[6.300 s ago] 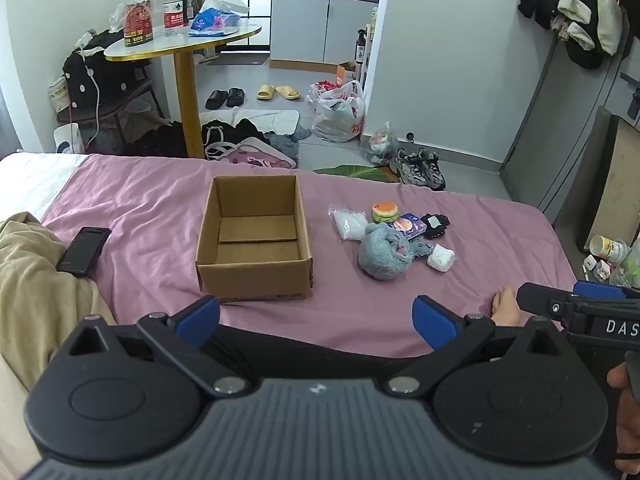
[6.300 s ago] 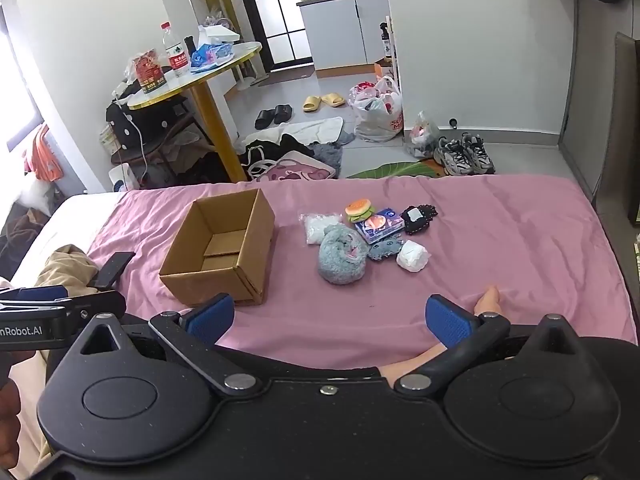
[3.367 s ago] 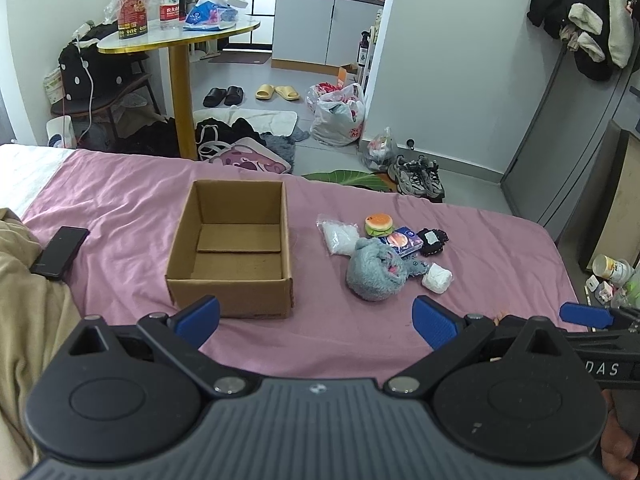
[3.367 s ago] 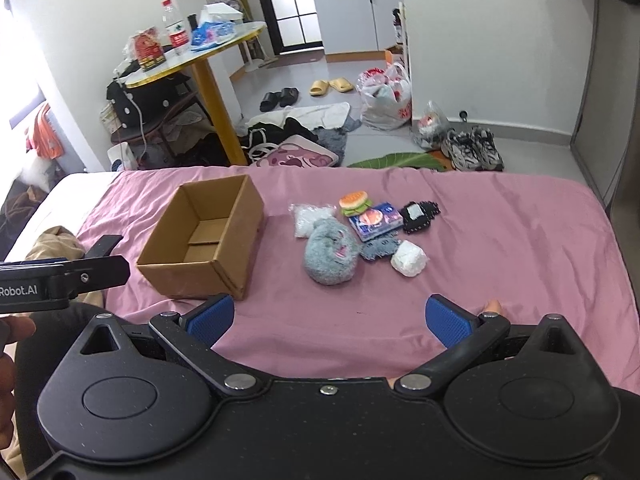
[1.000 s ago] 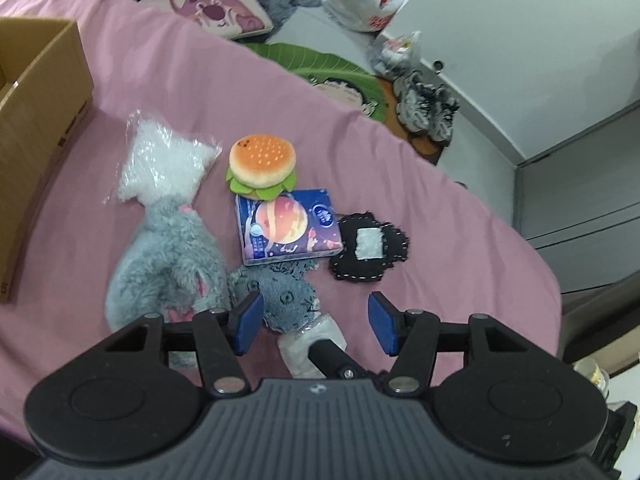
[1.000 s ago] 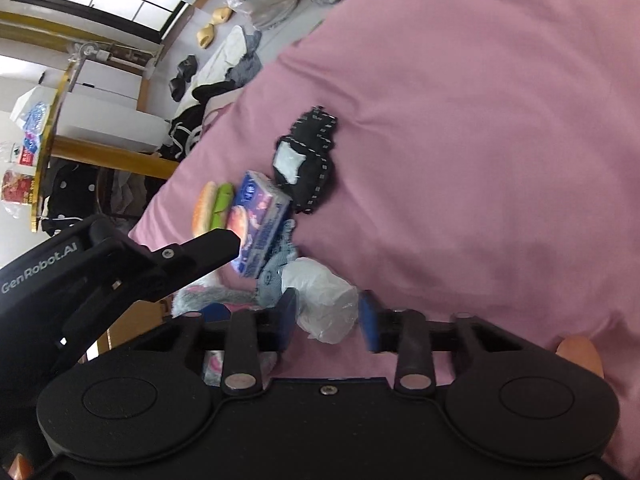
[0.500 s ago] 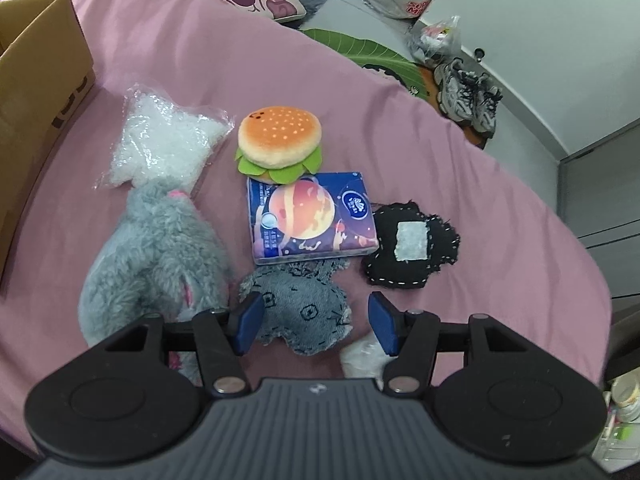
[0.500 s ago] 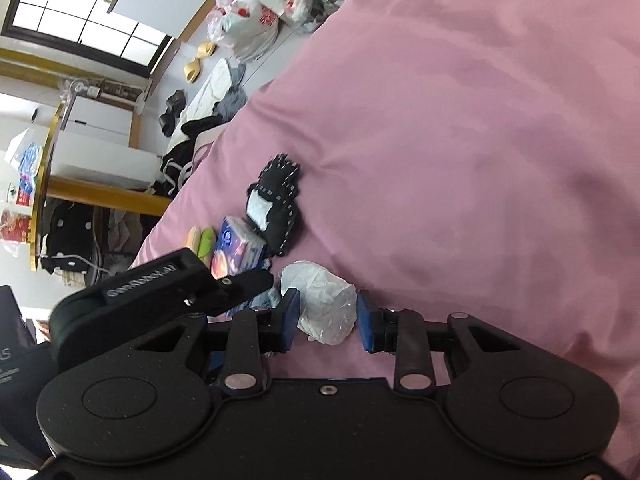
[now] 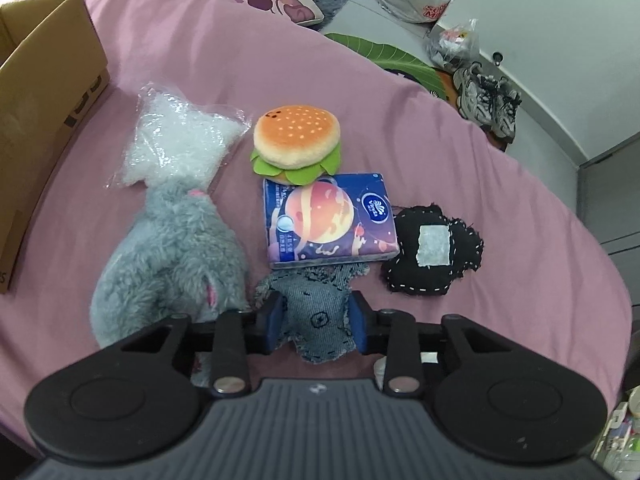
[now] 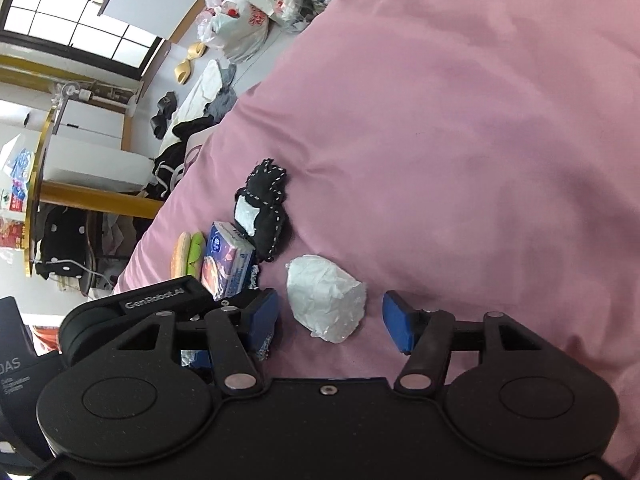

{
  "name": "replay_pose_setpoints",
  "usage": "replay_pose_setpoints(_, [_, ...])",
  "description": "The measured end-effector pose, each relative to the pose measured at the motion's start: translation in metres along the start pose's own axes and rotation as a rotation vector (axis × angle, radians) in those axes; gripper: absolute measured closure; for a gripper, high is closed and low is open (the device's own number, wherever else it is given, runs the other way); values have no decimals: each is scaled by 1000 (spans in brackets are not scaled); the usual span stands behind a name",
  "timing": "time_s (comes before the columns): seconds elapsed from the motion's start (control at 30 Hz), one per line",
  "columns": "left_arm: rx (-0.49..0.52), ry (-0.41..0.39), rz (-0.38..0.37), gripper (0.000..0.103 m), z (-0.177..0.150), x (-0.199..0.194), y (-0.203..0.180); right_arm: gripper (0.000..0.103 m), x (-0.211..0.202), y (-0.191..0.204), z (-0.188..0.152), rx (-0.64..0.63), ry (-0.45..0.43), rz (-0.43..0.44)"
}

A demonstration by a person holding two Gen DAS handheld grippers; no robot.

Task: Organize soft objects
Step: 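Lower the right tool and grasp the white crumpled plastic ball, then grasp the blue denim plush with the left tool while the right tool holds the white ball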

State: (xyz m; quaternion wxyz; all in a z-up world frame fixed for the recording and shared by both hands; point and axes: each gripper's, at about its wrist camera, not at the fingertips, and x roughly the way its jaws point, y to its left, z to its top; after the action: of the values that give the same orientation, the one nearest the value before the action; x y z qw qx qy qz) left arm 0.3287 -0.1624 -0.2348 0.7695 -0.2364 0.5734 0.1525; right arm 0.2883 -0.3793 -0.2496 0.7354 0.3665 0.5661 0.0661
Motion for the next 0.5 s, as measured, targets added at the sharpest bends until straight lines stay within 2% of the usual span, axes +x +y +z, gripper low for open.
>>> replay_pose_setpoints(0.13, [-28, -5, -41, 79, -1, -9, 12, 46, 7, 0, 2, 3, 2, -9])
replay_pose_setpoints(0.2, [-42, -6, -63, 84, -2, -15, 16, 58, 8, 0, 3, -2, -5, -10])
replay_pose_setpoints(0.33, [-46, -10, -97, 94, -4, -25, 19, 59, 4, 3, 0, -21, -18, -10])
replay_pose_setpoints(0.4, [-55, -11, -117, 103, -5, -31, 23, 60, -3, 6, -2, -30, -37, 1])
replay_pose_setpoints(0.5, [-53, -21, -147, 103, -8, -41, 25, 60, -10, 8, -2, -43, -54, 10])
